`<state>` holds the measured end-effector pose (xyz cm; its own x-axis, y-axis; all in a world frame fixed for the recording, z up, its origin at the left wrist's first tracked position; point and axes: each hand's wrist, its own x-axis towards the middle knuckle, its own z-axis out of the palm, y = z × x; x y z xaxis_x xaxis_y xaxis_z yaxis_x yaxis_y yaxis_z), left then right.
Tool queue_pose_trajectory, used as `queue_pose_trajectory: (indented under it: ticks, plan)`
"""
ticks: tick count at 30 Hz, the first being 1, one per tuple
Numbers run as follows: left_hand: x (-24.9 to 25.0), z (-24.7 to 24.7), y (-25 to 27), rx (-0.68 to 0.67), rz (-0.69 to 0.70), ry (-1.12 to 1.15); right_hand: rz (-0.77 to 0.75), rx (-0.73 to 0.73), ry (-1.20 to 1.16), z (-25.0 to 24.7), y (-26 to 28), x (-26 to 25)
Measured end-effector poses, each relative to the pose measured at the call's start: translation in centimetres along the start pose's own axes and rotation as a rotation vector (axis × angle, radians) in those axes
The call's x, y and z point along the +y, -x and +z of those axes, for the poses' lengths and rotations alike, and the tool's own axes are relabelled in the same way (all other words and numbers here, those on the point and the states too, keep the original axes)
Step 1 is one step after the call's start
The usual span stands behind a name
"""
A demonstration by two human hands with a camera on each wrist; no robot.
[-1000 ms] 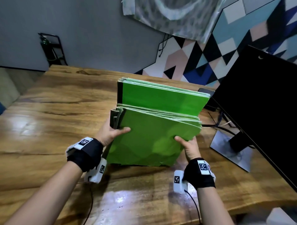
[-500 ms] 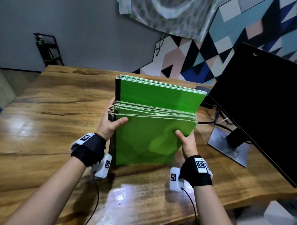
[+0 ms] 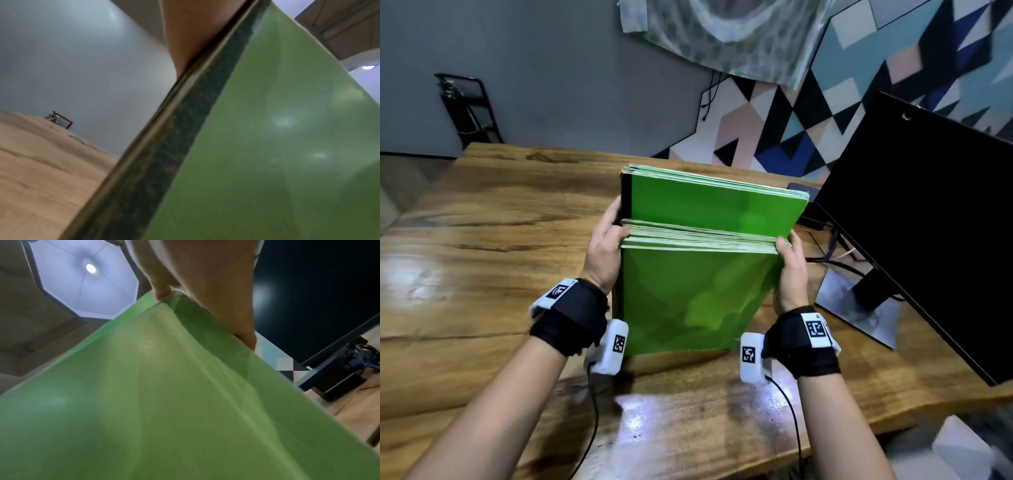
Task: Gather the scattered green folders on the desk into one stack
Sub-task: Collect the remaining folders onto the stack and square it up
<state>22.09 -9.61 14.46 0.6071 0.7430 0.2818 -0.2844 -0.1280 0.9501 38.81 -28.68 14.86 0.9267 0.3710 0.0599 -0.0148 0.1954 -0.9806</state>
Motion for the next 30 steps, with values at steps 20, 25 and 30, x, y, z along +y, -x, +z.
queue_pose_trajectory:
  ticks: [20, 25, 30]
  plan:
    - [-0.5, -0.1, 1.2, -0.096, 0.103, -0.100, 0.086, -0.187, 0.022, -1.9, -0.7, 2.9]
    - [0.2, -0.2, 0.3, -0.149, 0.021, -0.099, -0.011, -0.202, 0.095, -1.7, -1.4, 2.7]
    - [-1.2, -0.4, 0.6, -0.168, -0.005, -0.056, -0.038, -0.252, 0.034, -2.6, -0.7, 3.5]
